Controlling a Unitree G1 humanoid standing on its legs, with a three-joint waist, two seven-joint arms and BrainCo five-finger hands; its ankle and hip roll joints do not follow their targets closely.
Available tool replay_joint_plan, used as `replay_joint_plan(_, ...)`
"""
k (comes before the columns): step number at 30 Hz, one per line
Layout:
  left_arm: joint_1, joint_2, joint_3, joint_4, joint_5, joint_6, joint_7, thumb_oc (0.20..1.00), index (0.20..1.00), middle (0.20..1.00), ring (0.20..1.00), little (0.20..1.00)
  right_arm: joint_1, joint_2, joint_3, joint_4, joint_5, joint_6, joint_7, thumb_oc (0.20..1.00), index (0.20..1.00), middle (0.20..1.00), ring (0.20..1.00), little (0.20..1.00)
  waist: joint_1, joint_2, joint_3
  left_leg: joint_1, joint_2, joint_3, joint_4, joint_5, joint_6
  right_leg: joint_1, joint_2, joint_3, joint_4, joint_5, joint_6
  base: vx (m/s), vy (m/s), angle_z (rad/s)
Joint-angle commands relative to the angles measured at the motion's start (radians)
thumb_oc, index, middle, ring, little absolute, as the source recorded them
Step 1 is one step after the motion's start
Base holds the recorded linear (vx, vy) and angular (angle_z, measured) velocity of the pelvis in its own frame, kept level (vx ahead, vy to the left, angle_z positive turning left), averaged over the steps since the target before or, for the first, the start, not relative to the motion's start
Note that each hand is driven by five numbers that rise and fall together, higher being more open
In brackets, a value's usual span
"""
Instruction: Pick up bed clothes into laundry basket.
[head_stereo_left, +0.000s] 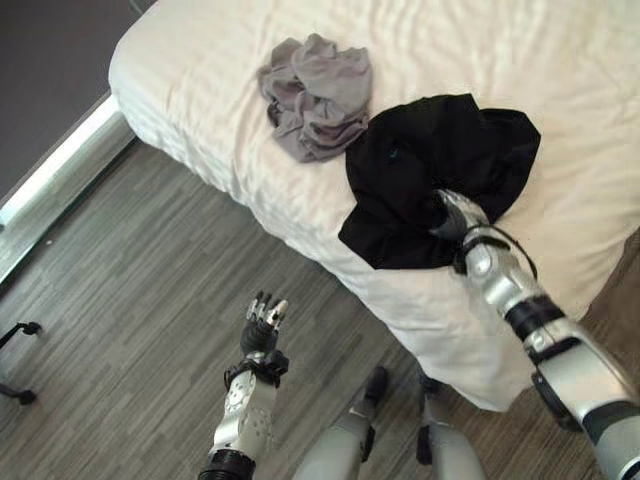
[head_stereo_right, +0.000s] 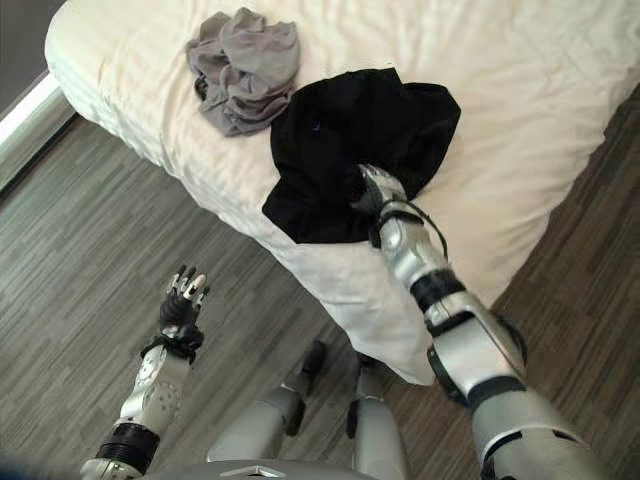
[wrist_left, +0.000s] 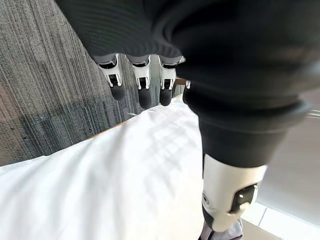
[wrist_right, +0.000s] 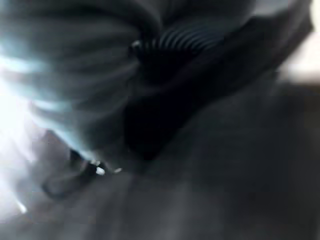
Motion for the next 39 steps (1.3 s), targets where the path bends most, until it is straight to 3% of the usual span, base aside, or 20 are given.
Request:
replay_joint_plan(1, -0.022, 0.006, 0.038, -0.021, -0.015, -0.064, 0.018, 1.0, 1.0, 1.0, 1.0, 1.0, 0.159, 0.048, -0.084, 0.002, 0.563, -0.105, 0.007, 0.2, 0.2, 0.2, 0.2, 0.2, -0.023, 0.029, 0.076, 0.063, -0.022, -0.014, -0.138, 0.108, -0.006, 0.114, 0.005, 0.048, 0.015, -0.074, 0.006, 0.01, 0.051, -0.11)
replay_joint_plan(2, -0.023, 0.006, 0.037, -0.021, -0.015, -0.065, 0.018, 1.0, 1.0, 1.0, 1.0, 1.0, 0.16, 0.048, -0.084, 0.001, 0.563, -0.105, 0.007, 0.2, 0.2, 0.2, 0.2, 0.2, -0.022, 0.028, 0.074, 0.06, -0.022, -0.014, -0.138, 0.111, -0.006, 0.111, 0.004, 0.048, 0.015, -0.071, 0.007, 0.01, 0.028, -0.14)
replay_joint_plan(4, -0.01, -0.008, 0.036, 0.001, -0.053, -0.063, 0.026, 1.0, 1.0, 1.0, 1.0, 1.0, 0.261, 0.16, -0.24, -0.118, 1.102, -0.224, 0.092, 0.2, 0.2, 0.2, 0.2, 0.2, -0.048, 0.025, 0.07, 0.085, -0.02, 0.001, -0.138, 0.097, 0.001, 0.131, 0.004, 0.054, 0.015, -0.077, 0.009, 0.02, 0.051, -0.2)
replay_joint_plan(5, -0.009, -0.008, 0.035, 0.002, -0.054, -0.063, 0.025, 1.0, 1.0, 1.0, 1.0, 1.0, 0.265, 0.16, -0.24, -0.121, 1.103, -0.224, 0.092, 0.2, 0.2, 0.2, 0.2, 0.2, -0.047, 0.024, 0.069, 0.085, -0.02, 0.002, -0.138, 0.097, 0.001, 0.132, 0.004, 0.055, 0.015, -0.077, 0.009, 0.03, 0.055, -0.14)
replay_joint_plan(10, 0.041, -0.027, 0.076, 0.006, -0.086, -0.047, 0.012, 1.0, 1.0, 1.0, 1.0, 1.0, 0.378, 0.213, -0.38, -0.365, 1.435, -0.308, 0.16, 0.2, 0.2, 0.2, 0.2, 0.2, -0.079, 0.008, 0.028, 0.137, -0.014, 0.016, -0.138, 0.072, 0.011, 0.179, 0.005, 0.063, 0.015, -0.095, 0.009, 0.06, 0.023, -0.12)
replay_joint_plan(12, 0.068, -0.036, 0.105, 0.024, -0.089, -0.024, 0.01, 1.0, 1.0, 1.0, 1.0, 1.0, 0.407, 0.249, -0.461, -0.522, 1.571, -0.376, 0.186, 0.2, 0.2, 0.2, 0.2, 0.2, -0.094, -0.014, -0.027, 0.19, -0.004, 0.032, -0.138, 0.049, 0.016, 0.229, 0.005, 0.067, 0.015, -0.106, 0.012, 0.14, 0.016, -0.18)
replay_joint_plan(18, 0.085, -0.029, 0.106, 0.044, -0.052, -0.001, 0.012, 1.0, 1.0, 1.0, 1.0, 1.0, 0.366, 0.237, -0.526, -0.65, 1.569, -0.45, 0.157, 0.2, 0.2, 0.2, 0.2, 0.2, -0.102, -0.042, -0.098, 0.268, 0.008, 0.048, -0.138, 0.021, 0.021, 0.302, 0.01, 0.076, 0.015, -0.121, 0.012, 0.08, 0.009, -0.1)
replay_joint_plan(24, 0.099, -0.015, 0.104, 0.04, -0.028, 0.022, 0.002, 1.0, 1.0, 1.0, 1.0, 1.0, 0.315, 0.189, -0.523, -0.678, 1.532, -0.447, 0.121, 0.2, 0.2, 0.2, 0.2, 0.2, -0.102, -0.077, -0.161, 0.326, 0.019, 0.072, -0.138, -0.002, 0.026, 0.354, 0.017, 0.09, 0.015, -0.125, 0.014, 0.04, 0.006, -0.09)
replay_joint_plan(27, 0.112, -0.001, 0.117, 0.032, -0.011, 0.034, -0.014, 1.0, 1.0, 1.0, 1.0, 1.0, 0.349, 0.109, -0.5, -0.642, 1.447, -0.373, 0.107, 0.2, 0.2, 0.2, 0.2, 0.2, -0.104, -0.093, -0.172, 0.351, 0.024, 0.086, -0.138, -0.007, 0.026, 0.376, 0.021, 0.097, 0.015, -0.124, 0.011, 0.01, -0.018, -0.16)
replay_joint_plan(29, 0.129, 0.013, 0.132, 0.03, 0.008, 0.04, -0.035, 1.0, 1.0, 1.0, 1.0, 1.0, 0.403, -0.018, -0.479, -0.566, 1.27, -0.262, 0.103, 0.2, 0.2, 0.2, 0.2, 0.2, -0.109, -0.102, -0.167, 0.357, 0.026, 0.088, -0.138, -0.006, 0.023, 0.38, 0.021, 0.098, 0.015, -0.119, 0.01, -0.02, -0.021, -0.05)
replay_joint_plan(31, 0.134, 0.016, 0.136, 0.029, 0.011, 0.041, -0.041, 1.0, 1.0, 1.0, 1.0, 1.0, 0.413, -0.053, -0.464, -0.526, 1.223, -0.228, 0.103, 0.2, 0.2, 0.2, 0.2, 0.2, -0.108, -0.103, -0.164, 0.357, 0.025, 0.088, -0.138, -0.005, 0.023, 0.38, 0.02, 0.096, 0.015, -0.117, 0.01, -0.02, -0.015, 0.03)
replay_joint_plan(32, 0.136, 0.017, 0.143, 0.035, 0.013, 0.043, -0.046, 1.0, 1.0, 1.0, 1.0, 1.0, 0.416, -0.086, -0.447, -0.495, 1.168, -0.197, 0.104, 1.0, 1.0, 1.0, 1.0, 1.0, -0.109, -0.103, -0.159, 0.357, 0.026, 0.089, -0.138, -0.004, 0.022, 0.38, 0.02, 0.096, 0.015, -0.115, 0.01, -0.04, -0.025, 0.0)
replay_joint_plan(34, 0.151, 0.018, 0.159, 0.031, 0.015, 0.044, -0.058, 1.0, 1.0, 1.0, 1.0, 1.0, 0.424, -0.151, -0.422, -0.456, 1.019, -0.139, 0.095, 1.0, 1.0, 1.0, 1.0, 1.0, -0.107, -0.103, -0.151, 0.356, 0.026, 0.089, -0.138, -0.002, 0.022, 0.379, 0.021, 0.097, 0.015, -0.112, 0.01, -0.02, -0.011, -0.02)
replay_joint_plan(39, 0.169, 0.017, 0.189, 0.033, 0.016, 0.041, -0.06, 1.0, 1.0, 1.0, 1.0, 1.0, 0.353, -0.214, -0.38, -0.393, 0.608, -0.075, 0.025, 1.0, 1.0, 1.0, 1.0, 1.0, -0.094, -0.093, -0.139, 0.352, 0.027, 0.082, -0.138, 0.003, 0.022, 0.379, 0.022, 0.091, 0.015, -0.112, 0.01, 0.0, -0.004, 0.01)
